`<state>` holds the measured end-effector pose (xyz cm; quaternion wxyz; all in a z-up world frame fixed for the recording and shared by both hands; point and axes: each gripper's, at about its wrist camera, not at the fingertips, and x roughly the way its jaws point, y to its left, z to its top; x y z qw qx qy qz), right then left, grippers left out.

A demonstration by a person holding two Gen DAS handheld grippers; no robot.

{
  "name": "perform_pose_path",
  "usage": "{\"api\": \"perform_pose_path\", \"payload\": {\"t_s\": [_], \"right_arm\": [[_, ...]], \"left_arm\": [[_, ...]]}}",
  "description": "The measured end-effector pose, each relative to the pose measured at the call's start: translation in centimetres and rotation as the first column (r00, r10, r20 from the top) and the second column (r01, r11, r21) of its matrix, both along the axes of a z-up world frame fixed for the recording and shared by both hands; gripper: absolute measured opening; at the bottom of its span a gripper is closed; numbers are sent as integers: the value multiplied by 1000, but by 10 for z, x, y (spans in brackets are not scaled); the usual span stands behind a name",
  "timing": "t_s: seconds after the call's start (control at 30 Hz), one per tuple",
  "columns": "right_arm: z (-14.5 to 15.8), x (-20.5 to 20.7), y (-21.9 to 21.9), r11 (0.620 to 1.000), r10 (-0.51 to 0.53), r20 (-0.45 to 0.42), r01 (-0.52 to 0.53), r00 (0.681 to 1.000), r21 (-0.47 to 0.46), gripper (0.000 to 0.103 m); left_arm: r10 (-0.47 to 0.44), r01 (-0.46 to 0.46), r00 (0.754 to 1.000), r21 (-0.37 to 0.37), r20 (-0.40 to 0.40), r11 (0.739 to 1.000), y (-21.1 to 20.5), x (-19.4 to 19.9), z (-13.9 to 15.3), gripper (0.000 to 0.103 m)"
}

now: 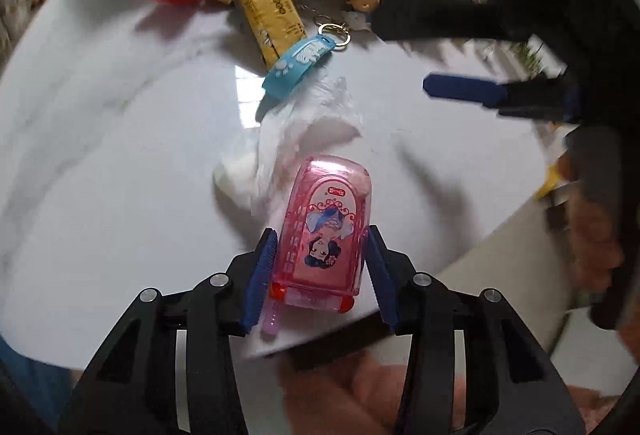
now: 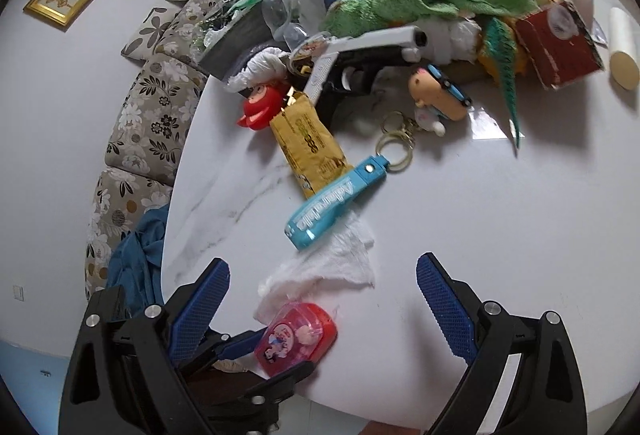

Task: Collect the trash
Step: 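Grasp the pink toy phone with the left tool while the right tool grasps a white tissue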

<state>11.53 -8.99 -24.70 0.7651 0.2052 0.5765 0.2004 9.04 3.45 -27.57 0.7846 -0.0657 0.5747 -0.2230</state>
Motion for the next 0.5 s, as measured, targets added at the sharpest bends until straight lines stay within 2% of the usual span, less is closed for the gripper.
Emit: {"api": "perform_pose_path", "payload": {"t_s": [0.13, 0.3, 0.4, 0.5], "right_arm": [[-8, -6, 11, 998, 44, -23, -45, 999, -38, 94], [-14, -10, 66, 972, 187, 18, -183, 982, -150, 94], [-24, -6, 100, 927, 253, 42, -229, 967, -298, 91], [-30, -8, 127, 848, 337, 93, -258, 937, -463, 75]], "left_arm": [[20, -23, 999, -79, -33, 997, 20, -20, 4, 43], [70, -78, 996, -157, -57, 985, 52, -46, 18, 42], [111, -121, 991, -168, -71, 978, 73, -65, 25, 42], [159, -172, 984, -178, -85, 969, 95, -83, 28, 42]]}}
